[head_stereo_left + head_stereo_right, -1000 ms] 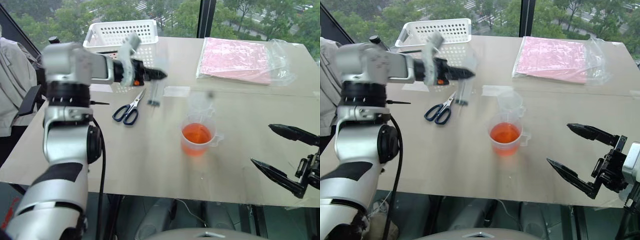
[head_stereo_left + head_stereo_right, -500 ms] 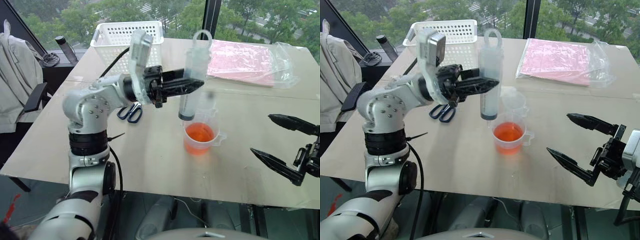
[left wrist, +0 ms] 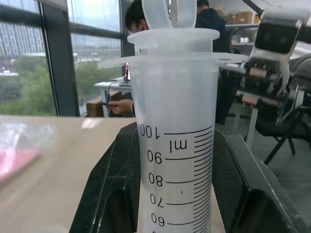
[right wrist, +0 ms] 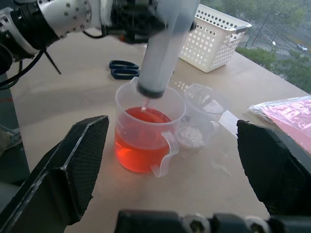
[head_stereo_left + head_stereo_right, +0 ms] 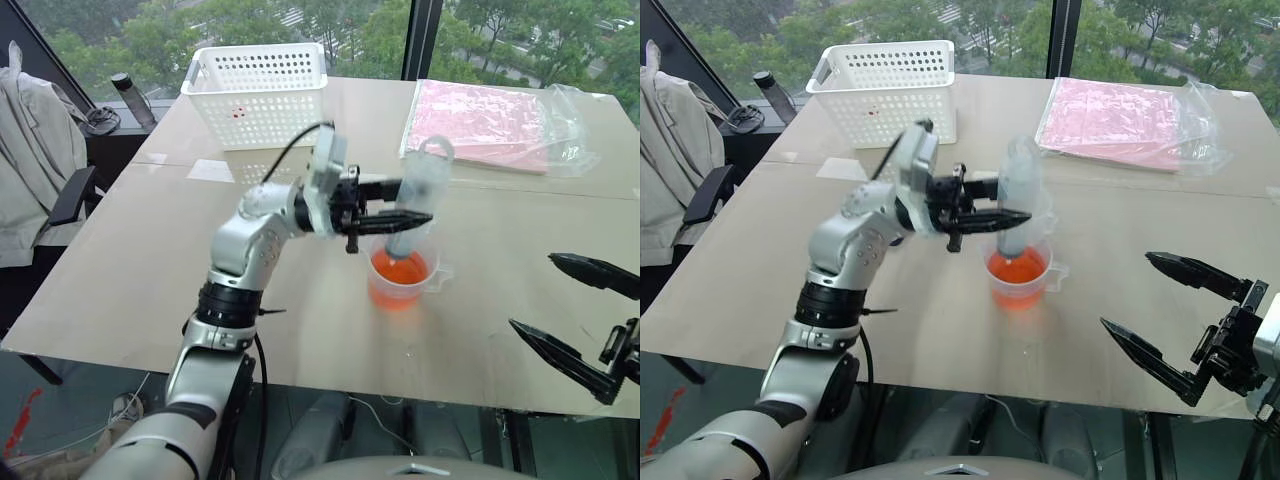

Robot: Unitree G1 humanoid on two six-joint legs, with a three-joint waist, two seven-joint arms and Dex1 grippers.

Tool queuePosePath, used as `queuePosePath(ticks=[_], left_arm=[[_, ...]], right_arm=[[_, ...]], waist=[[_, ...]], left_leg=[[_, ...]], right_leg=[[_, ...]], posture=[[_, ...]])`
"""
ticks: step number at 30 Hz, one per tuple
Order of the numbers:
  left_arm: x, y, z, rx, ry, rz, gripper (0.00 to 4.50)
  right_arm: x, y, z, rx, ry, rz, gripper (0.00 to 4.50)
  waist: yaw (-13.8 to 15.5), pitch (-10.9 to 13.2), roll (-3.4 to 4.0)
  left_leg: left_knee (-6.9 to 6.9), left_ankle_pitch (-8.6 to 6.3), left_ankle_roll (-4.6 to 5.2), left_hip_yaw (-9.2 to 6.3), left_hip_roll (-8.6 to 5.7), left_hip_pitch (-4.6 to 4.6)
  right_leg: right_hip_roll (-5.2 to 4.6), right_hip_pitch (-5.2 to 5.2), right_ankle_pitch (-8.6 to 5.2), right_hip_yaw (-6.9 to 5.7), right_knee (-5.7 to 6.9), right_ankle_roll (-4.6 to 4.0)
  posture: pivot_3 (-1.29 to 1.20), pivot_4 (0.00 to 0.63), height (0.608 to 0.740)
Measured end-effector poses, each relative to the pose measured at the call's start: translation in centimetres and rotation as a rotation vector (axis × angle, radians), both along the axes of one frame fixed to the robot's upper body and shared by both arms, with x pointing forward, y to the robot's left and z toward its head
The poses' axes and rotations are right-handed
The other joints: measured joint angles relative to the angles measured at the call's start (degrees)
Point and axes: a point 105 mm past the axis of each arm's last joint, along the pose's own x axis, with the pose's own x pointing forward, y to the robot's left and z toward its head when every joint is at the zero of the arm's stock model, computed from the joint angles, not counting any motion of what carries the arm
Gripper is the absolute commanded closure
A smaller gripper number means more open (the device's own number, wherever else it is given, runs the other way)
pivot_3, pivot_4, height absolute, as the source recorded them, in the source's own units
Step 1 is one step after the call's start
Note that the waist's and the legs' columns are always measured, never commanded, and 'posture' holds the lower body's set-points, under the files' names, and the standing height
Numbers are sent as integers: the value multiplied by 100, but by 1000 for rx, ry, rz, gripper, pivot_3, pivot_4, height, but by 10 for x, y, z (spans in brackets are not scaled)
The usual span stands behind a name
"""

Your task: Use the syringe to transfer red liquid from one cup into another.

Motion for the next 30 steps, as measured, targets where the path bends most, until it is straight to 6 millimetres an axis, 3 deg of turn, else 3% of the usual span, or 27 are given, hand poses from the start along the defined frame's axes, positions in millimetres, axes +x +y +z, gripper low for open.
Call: queuePosePath(ticks=[4,10,16,19,22,30], left_arm=[[0,2,-18,27,-8,8,3098],[1,1,-31,54,-49,14,3098],[1,-3,-38,59,-50,17,3098],[1,-3,-39,59,-57,26,3098],[3,-4,-38,56,-62,44,3098],[4,-7,-39,64,-70,65,3098]], right_arm=[[4,2,5,8,-7,-6,0],[21,9,15,-13,-26,-36,0],[47,39,26,42,33,-20,0],[63,47,34,101,61,-52,714],[70,60,43,129,63,-39,2049],[73,82,45,121,111,8,2049]], waist=[[0,0,0],[-2,-1,1],[5,0,0],[1,1,-3],[-1,2,-3],[-2,2,-3]], left_leg=[[0,0,0,3,0,0],[0,0,1,4,0,-1],[3,0,1,-3,0,-25],[19,0,2,-10,-4,-41],[19,0,2,-15,-4,-45],[23,0,2,-18,-7,-44]], right_leg=[[-1,1,0,2,-2,0],[-2,0,0,2,-1,0],[-9,-10,0,-9,-6,0],[-10,-15,0,-17,-9,-1],[-10,-15,0,-23,-11,-1],[-9,-14,0,-26,-9,0]], posture=[[0,150,740],[0,150,740],[0,150,740],[0,150,740],[0,150,740],[0,150,740]])
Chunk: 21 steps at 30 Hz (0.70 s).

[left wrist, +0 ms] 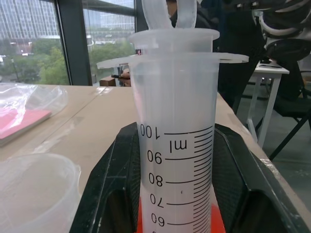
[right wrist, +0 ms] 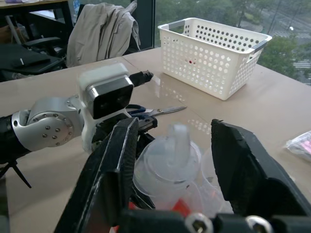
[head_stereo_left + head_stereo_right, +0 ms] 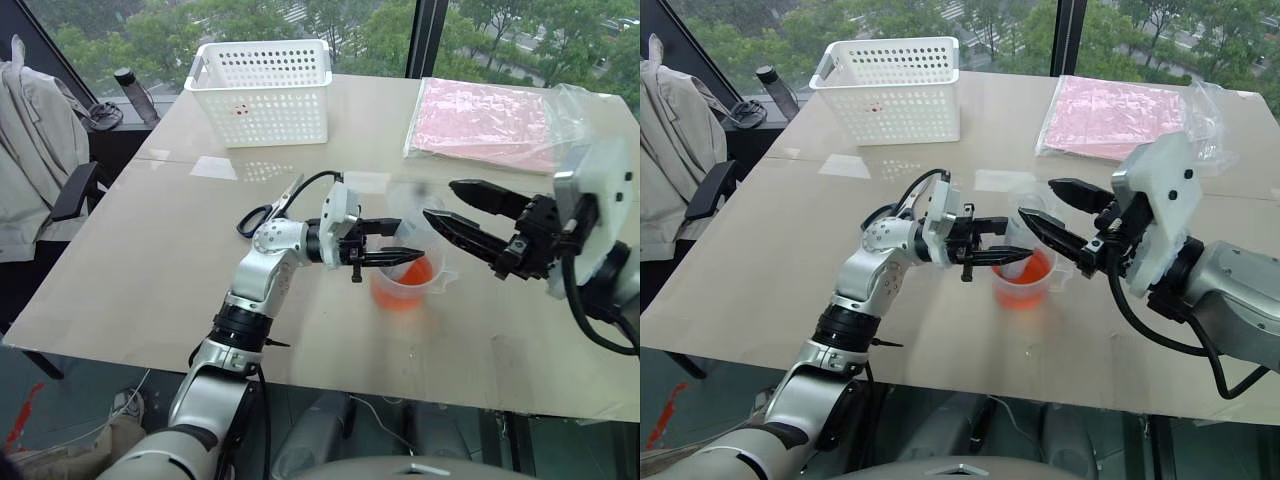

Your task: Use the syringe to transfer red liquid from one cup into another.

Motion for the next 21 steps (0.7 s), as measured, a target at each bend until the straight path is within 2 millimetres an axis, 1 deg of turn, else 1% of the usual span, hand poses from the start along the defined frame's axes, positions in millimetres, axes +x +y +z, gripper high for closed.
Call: queuePosePath(ticks=[2,5,6,8,9,21], left_arm=[[0,-1,0,0,1,1,3098],[0,-2,1,-5,-3,8,3098],[0,-2,2,-6,-5,9,3098],[1,-3,1,-2,-3,18,3098],[0,-3,0,0,-3,18,3098],[-1,-3,-2,3,6,26,3098]], right_arm=[[3,0,-4,-19,20,-13,2049],[11,-4,-12,-54,55,-65,2869],[13,-6,-13,-56,61,-83,3450],[13,-5,-14,-67,64,-86,4412],[12,-4,-14,-64,67,-77,4467],[12,-1,-16,-46,91,-98,4467]], waist=[[1,0,0],[-2,0,0],[-3,0,0],[-5,0,1],[-5,0,1],[-10,-1,1]], left_leg=[[0,0,0,-1,0,0],[0,0,0,-1,0,0],[0,0,0,0,0,0],[0,0,0,-1,0,0],[0,0,0,-1,0,0],[0,0,0,-1,-1,1]], right_leg=[[0,-1,0,-1,1,0],[0,-1,0,0,2,0],[0,-1,0,1,2,0],[0,-1,0,0,3,0],[0,-1,0,0,3,0],[1,-1,0,1,3,1]], posture=[[0,150,740],[0,150,740],[0,150,740],[0,150,740],[0,150,740],[0,150,740]])
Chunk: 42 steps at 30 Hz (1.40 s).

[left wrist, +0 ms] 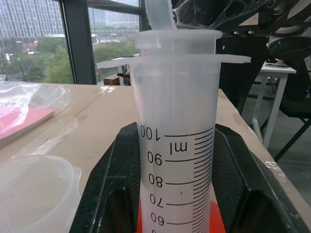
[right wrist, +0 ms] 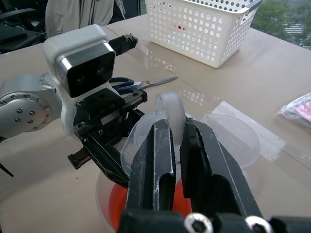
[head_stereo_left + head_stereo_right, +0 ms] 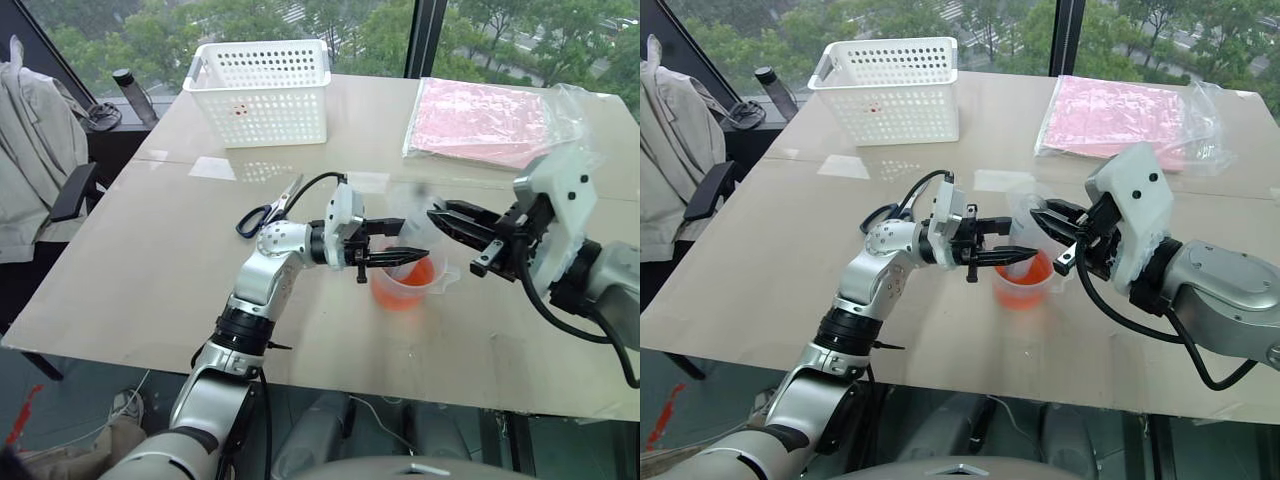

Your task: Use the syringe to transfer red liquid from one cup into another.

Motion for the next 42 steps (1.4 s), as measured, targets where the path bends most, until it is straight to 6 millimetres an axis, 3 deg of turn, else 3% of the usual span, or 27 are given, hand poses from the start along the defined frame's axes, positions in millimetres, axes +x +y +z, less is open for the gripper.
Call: queuePosePath(ticks=[42], left_arm=[[-5,6,4,-2,49,-35,3098]], right_arm=[[2,3,24,27,6,74,4467]], waist=[[-2,0,1]], left_leg=[[-2,0,0,0,0,0]], right_leg=[[0,-1,0,1,-1,0]], posture=[[0,150,740]])
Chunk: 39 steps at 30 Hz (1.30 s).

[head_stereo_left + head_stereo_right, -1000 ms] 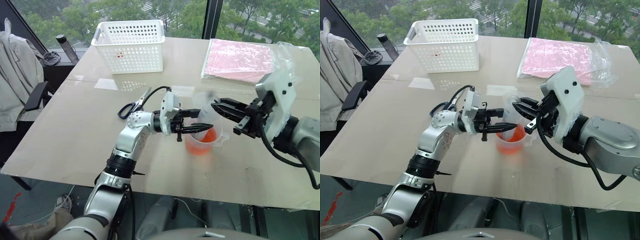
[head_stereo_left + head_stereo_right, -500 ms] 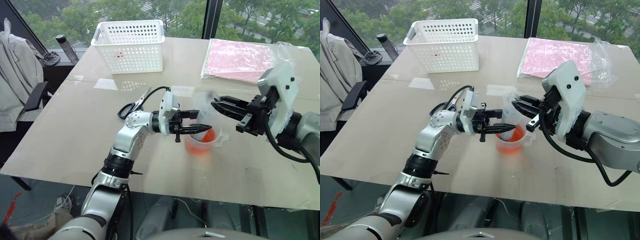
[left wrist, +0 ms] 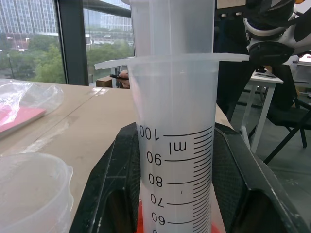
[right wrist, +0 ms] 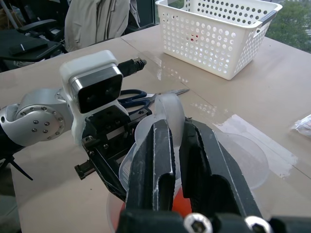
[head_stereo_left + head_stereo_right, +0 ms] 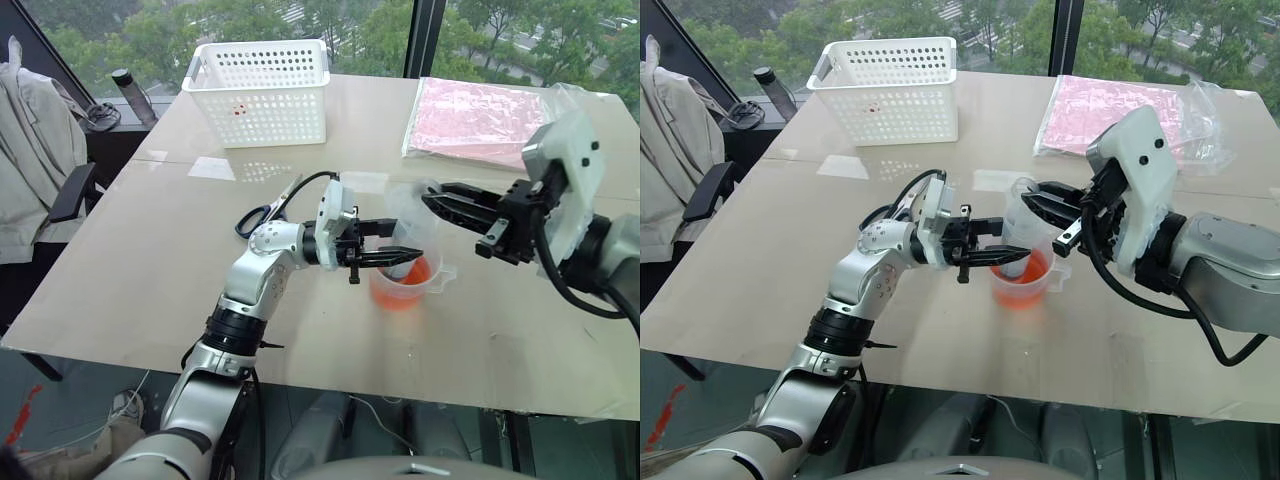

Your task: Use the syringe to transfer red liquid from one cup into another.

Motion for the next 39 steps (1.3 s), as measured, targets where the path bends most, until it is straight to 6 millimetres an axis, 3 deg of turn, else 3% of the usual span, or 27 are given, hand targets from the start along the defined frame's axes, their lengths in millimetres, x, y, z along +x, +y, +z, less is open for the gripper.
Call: queuePosePath(ticks=[11,17,21,24,27,31,36,39], left_arm=[[0,-1,2,-2,0,-2,3098],[-2,-3,6,-13,6,-17,3098],[-2,-1,6,-22,16,-13,3098],[1,3,12,-57,36,1,3098],[7,9,23,-92,59,26,3098],[13,11,40,-136,92,42,3098],[27,10,77,-240,162,86,3098],[43,10,114,-323,182,134,3098]], right_arm=[[-1,-3,1,2,-16,7,4467],[0,-19,8,9,-94,-13,1980],[-12,-31,2,56,-104,20,299],[-36,-41,-20,19,-85,61,299],[-60,-65,-43,-20,-49,29,299],[-77,-79,-52,-35,-51,-4,299],[-80,-85,-59,-80,-81,-32,299],[-78,-80,-54,-60,-124,-16,299]], waist=[[1,0,0],[9,0,0],[16,0,0],[38,1,-2],[22,0,-2],[-6,-4,5],[13,-6,7],[19,-4,4]], left_leg=[[0,0,0,0,0,0],[0,0,0,-2,-1,-1],[-1,0,0,-2,-1,-1],[-1,-1,1,-12,-2,-4],[6,-1,2,-9,-5,1],[9,-5,9,-2,-2,21],[12,-6,11,0,-2,20],[17,-2,4,-2,-3,11]], right_leg=[[0,0,0,0,0,0],[1,0,0,-2,0,0],[0,-1,0,-1,1,0],[1,2,0,-11,-3,1],[1,8,0,-8,2,2],[5,14,5,1,10,10],[6,15,10,4,8,18],[3,12,10,-1,4,19]], posture=[[0,150,740],[0,150,740],[0,150,740],[0,150,740],[0,150,740],[0,150,740],[0,150,740],[0,150,740]])
